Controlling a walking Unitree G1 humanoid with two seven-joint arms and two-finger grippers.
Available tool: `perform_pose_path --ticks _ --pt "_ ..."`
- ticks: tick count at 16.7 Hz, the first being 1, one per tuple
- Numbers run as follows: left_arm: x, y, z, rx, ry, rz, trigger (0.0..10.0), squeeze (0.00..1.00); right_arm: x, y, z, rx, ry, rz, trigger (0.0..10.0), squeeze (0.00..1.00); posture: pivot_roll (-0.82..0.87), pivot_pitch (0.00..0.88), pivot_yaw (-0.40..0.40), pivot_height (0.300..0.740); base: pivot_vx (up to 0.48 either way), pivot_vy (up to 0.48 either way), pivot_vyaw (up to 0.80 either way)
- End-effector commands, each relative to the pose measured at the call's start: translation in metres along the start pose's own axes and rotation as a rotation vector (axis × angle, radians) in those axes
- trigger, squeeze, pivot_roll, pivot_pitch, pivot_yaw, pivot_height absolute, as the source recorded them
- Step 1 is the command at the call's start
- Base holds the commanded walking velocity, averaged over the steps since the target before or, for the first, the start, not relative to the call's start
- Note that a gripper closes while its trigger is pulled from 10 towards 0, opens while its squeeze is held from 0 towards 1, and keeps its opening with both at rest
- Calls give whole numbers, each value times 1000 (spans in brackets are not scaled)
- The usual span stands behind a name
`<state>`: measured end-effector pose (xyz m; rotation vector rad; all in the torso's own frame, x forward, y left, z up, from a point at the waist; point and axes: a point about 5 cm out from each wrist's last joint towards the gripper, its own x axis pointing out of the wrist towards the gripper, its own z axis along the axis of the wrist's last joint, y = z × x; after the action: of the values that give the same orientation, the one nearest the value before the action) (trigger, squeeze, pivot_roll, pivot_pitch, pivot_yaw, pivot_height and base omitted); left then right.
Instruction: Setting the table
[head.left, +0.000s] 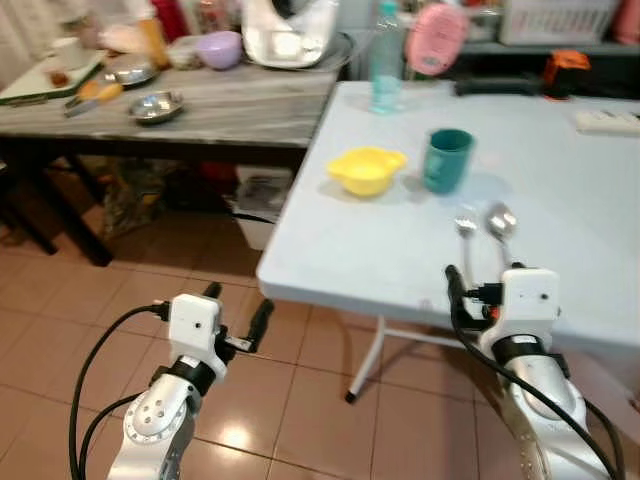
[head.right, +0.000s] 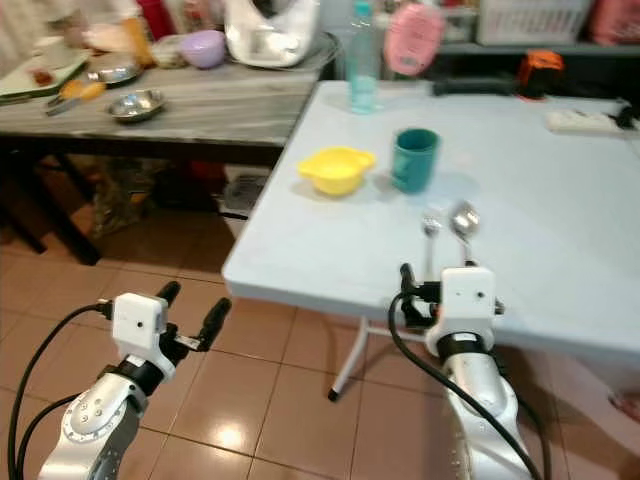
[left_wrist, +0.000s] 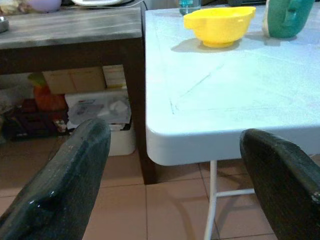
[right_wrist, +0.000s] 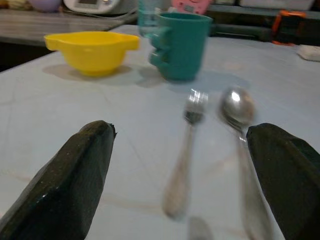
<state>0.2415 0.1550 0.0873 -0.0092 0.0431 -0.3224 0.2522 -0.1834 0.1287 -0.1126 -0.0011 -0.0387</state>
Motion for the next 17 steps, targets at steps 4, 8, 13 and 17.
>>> perform_pose_path --ticks 4,8,13,17 --pt "-3 7 1 20 14 8 10000 0 0 10 4 8 -19 27 10000 0 -68 76 95 740 318 0 0" --pt "-2 7 2 27 17 1 10000 0 -1 12 4 -4 -25 34 10000 0 -68 76 96 740 327 0 0" --pt "-2 6 2 33 18 -9 10000 0 1 13 5 -17 -34 46 10000 0 -66 77 98 740 328 0 0" --pt "0 5 2 35 18 -17 10000 0 2 18 7 -36 -43 91 10000 0 -66 79 95 740 343 0 0"
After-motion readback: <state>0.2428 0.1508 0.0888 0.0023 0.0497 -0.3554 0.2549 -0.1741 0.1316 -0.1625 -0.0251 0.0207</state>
